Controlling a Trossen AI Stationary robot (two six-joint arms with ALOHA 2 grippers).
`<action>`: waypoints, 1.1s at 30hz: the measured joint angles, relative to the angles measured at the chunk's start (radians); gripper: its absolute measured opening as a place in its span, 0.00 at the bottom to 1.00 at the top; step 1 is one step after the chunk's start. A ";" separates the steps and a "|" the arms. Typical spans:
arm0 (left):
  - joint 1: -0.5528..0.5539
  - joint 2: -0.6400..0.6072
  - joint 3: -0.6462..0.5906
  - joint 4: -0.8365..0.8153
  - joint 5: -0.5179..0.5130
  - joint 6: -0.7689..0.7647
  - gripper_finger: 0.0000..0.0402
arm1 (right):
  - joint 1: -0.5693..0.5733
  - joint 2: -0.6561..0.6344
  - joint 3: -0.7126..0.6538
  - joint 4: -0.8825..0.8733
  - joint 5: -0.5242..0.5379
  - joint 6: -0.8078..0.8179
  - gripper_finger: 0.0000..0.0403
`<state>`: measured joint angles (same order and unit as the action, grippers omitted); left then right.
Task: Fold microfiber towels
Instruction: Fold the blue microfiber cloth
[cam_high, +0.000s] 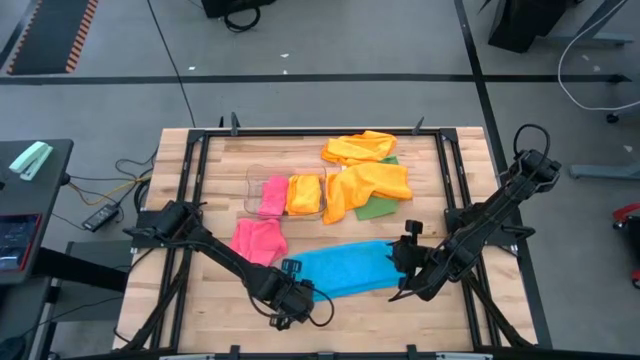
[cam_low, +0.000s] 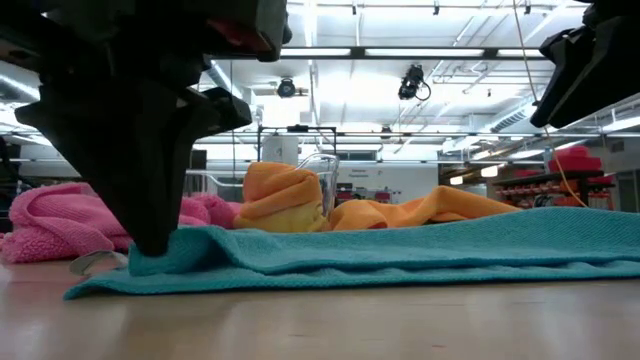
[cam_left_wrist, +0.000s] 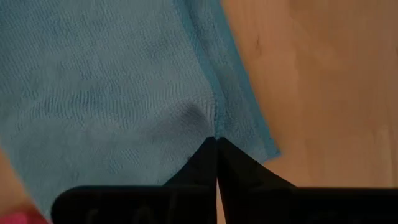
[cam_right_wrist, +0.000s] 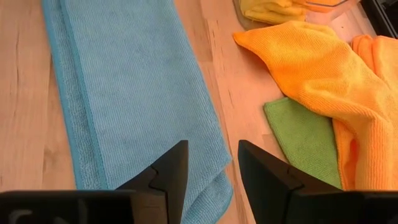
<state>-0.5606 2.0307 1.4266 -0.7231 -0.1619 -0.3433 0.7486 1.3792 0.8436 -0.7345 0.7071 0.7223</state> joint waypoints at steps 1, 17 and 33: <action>0.001 -0.001 0.006 -0.028 0.000 0.007 0.03 | 0.000 0.000 0.000 0.001 0.000 0.000 0.37; -0.004 -0.004 0.195 -0.311 0.012 0.094 0.03 | 0.000 0.000 0.000 0.000 0.000 0.001 0.37; -0.011 0.114 0.204 -0.311 0.111 0.094 0.04 | 0.000 0.000 0.000 0.001 -0.001 0.010 0.37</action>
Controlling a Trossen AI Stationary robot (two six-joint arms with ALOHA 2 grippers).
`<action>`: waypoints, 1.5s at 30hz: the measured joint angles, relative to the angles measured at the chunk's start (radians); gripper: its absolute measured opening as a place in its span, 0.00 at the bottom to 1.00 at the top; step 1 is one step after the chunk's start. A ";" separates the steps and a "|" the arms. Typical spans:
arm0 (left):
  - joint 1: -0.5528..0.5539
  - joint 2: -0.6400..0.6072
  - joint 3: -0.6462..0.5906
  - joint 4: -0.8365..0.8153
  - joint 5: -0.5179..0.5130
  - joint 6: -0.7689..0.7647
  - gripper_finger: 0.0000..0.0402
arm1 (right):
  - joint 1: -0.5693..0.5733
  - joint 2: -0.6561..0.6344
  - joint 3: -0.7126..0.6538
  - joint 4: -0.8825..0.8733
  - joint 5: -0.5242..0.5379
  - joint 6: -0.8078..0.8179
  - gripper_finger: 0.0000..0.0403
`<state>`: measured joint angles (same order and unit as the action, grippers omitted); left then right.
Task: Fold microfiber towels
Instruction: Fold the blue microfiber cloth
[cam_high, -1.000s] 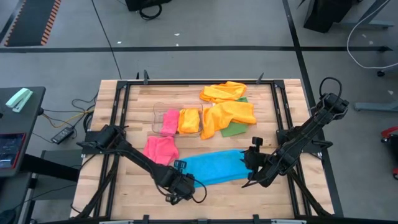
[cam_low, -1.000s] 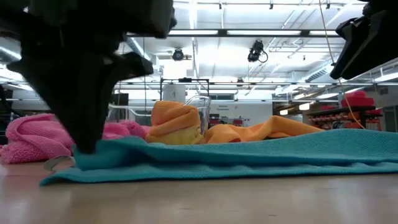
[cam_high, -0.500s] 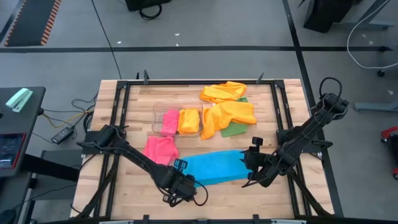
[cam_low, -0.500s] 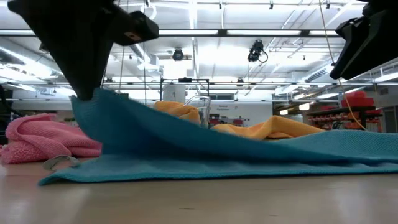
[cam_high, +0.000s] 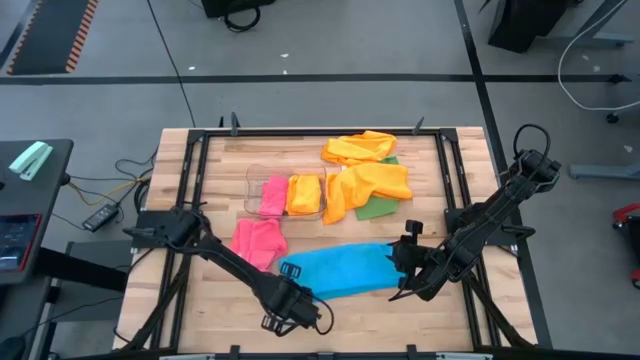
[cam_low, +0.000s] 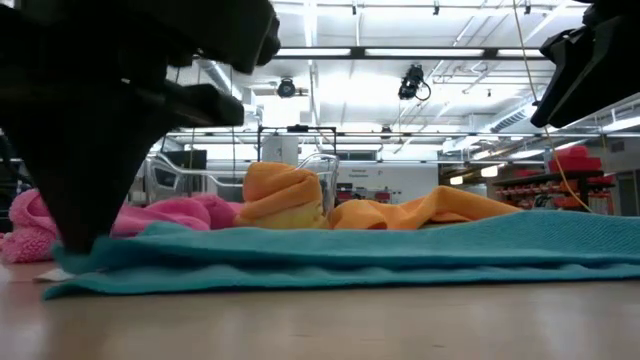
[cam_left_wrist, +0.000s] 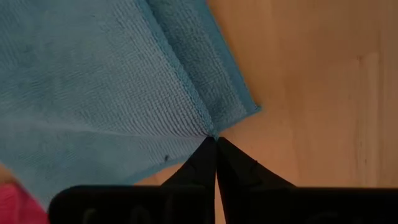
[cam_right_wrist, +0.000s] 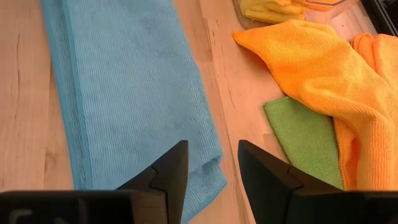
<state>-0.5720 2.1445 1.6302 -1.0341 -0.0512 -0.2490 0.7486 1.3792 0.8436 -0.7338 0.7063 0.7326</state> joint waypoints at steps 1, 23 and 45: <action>0.000 0.001 0.000 0.003 0.006 0.000 0.03 | 0.000 0.000 0.000 0.000 0.000 0.000 0.37; -0.006 0.003 0.026 0.055 0.045 0.004 0.03 | 0.000 0.000 0.000 0.000 0.000 0.000 0.37; -0.008 0.004 0.001 0.100 0.075 -0.009 0.31 | 0.000 0.000 -0.024 0.025 0.000 0.004 0.37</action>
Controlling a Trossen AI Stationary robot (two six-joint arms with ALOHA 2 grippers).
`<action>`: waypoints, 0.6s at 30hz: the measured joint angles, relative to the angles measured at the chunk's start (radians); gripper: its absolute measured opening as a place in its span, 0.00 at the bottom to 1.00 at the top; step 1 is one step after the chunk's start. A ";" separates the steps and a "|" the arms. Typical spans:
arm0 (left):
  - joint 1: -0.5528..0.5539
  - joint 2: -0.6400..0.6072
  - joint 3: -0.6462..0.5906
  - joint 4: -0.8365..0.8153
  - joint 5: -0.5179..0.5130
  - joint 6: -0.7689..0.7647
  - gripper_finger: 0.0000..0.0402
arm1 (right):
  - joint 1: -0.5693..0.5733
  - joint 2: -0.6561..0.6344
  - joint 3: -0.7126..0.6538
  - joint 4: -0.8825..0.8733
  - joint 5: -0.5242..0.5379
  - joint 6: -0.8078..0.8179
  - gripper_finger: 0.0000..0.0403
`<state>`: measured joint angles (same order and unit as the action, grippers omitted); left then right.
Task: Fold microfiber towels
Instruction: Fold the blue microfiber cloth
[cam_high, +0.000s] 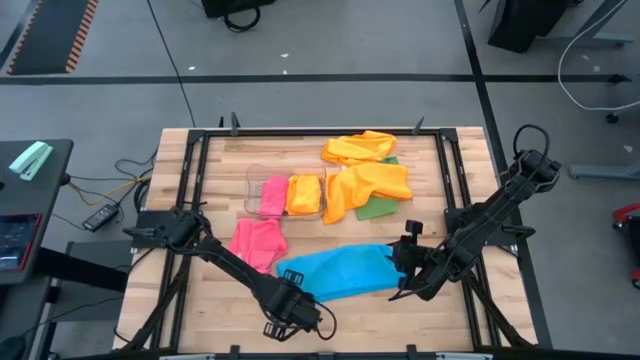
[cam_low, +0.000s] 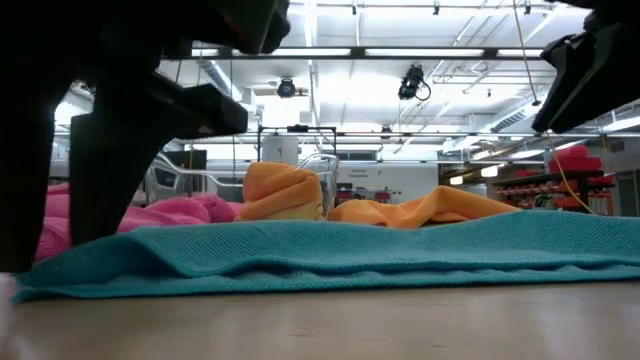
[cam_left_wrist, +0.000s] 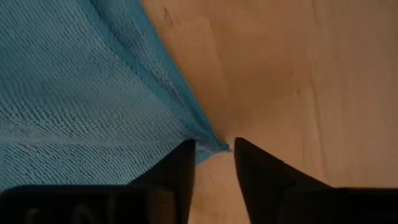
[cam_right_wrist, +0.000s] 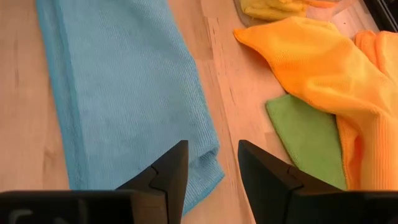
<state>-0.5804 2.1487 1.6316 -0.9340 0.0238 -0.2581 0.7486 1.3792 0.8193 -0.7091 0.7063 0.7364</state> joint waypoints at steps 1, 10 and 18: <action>0.000 0.000 0.007 -0.008 0.000 0.000 0.33 | 0.000 0.000 -0.010 0.011 0.000 -0.001 0.37; 0.012 0.000 0.079 -0.140 -0.015 -0.018 0.39 | -0.008 0.000 -0.084 0.151 -0.083 -0.030 0.37; 0.061 -0.002 0.021 -0.078 -0.144 0.031 0.31 | -0.030 0.000 -0.266 0.426 -0.250 -0.056 0.37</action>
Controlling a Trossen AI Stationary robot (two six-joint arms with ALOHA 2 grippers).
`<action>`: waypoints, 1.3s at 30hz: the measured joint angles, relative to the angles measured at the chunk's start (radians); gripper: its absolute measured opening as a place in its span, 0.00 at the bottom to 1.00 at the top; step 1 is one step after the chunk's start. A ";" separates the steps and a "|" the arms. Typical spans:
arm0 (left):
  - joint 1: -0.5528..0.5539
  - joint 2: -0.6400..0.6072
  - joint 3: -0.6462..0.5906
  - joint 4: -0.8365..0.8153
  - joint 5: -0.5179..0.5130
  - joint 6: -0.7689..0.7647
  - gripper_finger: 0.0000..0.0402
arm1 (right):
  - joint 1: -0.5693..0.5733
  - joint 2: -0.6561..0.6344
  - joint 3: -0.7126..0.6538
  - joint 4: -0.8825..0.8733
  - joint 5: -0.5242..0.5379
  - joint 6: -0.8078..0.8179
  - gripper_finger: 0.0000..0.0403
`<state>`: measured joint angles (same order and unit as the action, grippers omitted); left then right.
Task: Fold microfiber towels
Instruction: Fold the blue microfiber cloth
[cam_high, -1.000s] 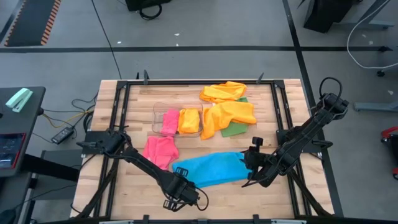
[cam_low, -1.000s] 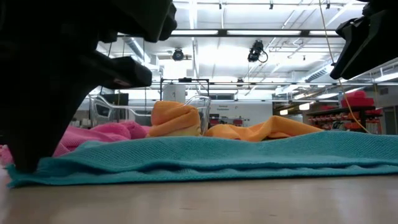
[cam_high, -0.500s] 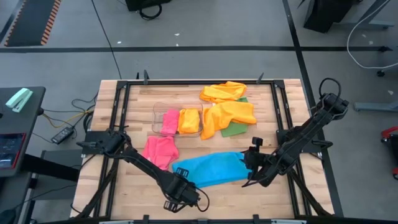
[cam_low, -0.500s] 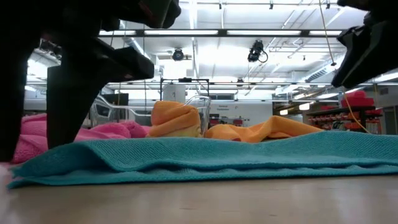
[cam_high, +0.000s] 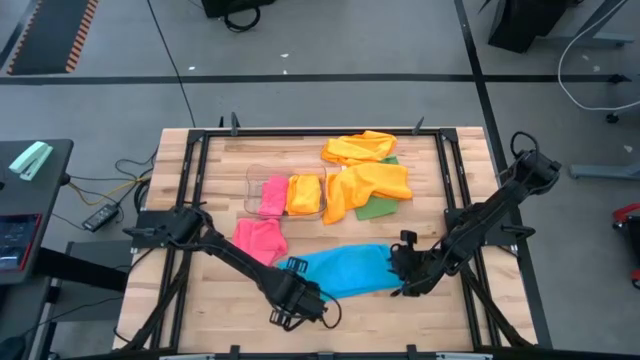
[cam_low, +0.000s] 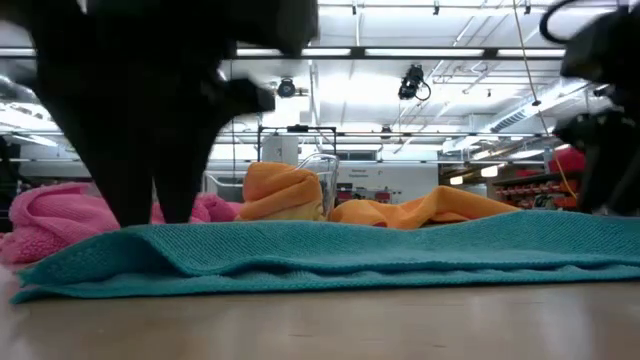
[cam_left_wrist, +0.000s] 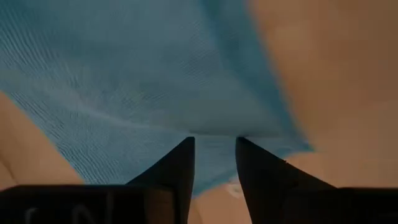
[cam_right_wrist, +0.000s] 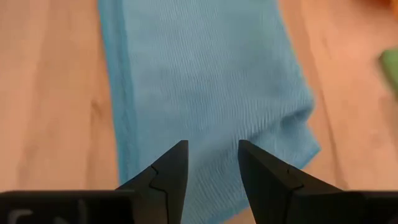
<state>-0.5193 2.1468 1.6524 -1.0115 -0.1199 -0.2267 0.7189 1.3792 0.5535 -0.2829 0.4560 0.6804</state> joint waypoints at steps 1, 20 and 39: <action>0.010 0.000 -0.022 0.009 0.000 -0.002 0.30 | -0.003 0.000 -0.018 0.013 -0.007 0.001 0.37; 0.018 -0.005 -0.136 0.109 0.029 -0.069 0.22 | -0.003 0.000 -0.033 -0.049 -0.209 0.123 0.37; 0.017 -0.002 -0.137 0.102 0.043 -0.071 0.18 | -0.027 0.000 0.089 -0.329 -0.021 0.024 0.34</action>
<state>-0.5026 2.1445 1.5158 -0.9100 -0.0771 -0.2974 0.6921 1.3792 0.6421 -0.6119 0.4350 0.7041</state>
